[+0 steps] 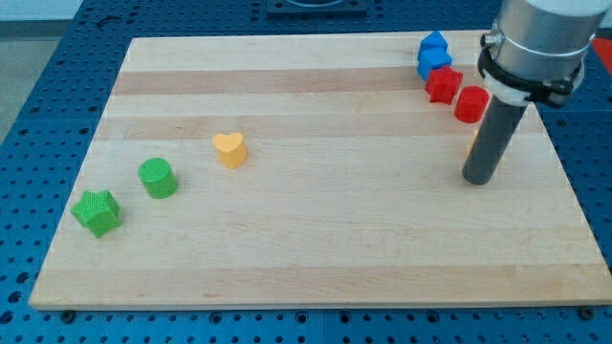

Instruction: Slide the yellow hexagon near the red circle

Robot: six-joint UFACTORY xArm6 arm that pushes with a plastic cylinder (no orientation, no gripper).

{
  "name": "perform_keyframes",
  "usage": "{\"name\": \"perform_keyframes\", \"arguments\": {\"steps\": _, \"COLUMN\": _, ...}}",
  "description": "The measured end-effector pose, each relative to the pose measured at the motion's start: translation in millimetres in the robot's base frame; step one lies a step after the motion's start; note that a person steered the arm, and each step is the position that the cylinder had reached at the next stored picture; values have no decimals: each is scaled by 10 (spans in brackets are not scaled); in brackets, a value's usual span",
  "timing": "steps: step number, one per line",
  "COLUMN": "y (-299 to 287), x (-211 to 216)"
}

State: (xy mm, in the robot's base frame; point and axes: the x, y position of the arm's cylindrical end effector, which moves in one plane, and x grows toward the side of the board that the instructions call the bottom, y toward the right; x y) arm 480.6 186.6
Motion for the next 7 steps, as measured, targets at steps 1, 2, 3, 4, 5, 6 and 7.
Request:
{"name": "perform_keyframes", "arguments": {"steps": 1, "y": 27, "x": 66}}
{"name": "perform_keyframes", "arguments": {"steps": 2, "y": 27, "x": 33}}
{"name": "perform_keyframes", "arguments": {"steps": 3, "y": 27, "x": -40}}
{"name": "perform_keyframes", "arguments": {"steps": 4, "y": 27, "x": -140}}
{"name": "perform_keyframes", "arguments": {"steps": 5, "y": 27, "x": -251}}
{"name": "perform_keyframes", "arguments": {"steps": 6, "y": 27, "x": -246}}
{"name": "perform_keyframes", "arguments": {"steps": 7, "y": 112, "x": -29}}
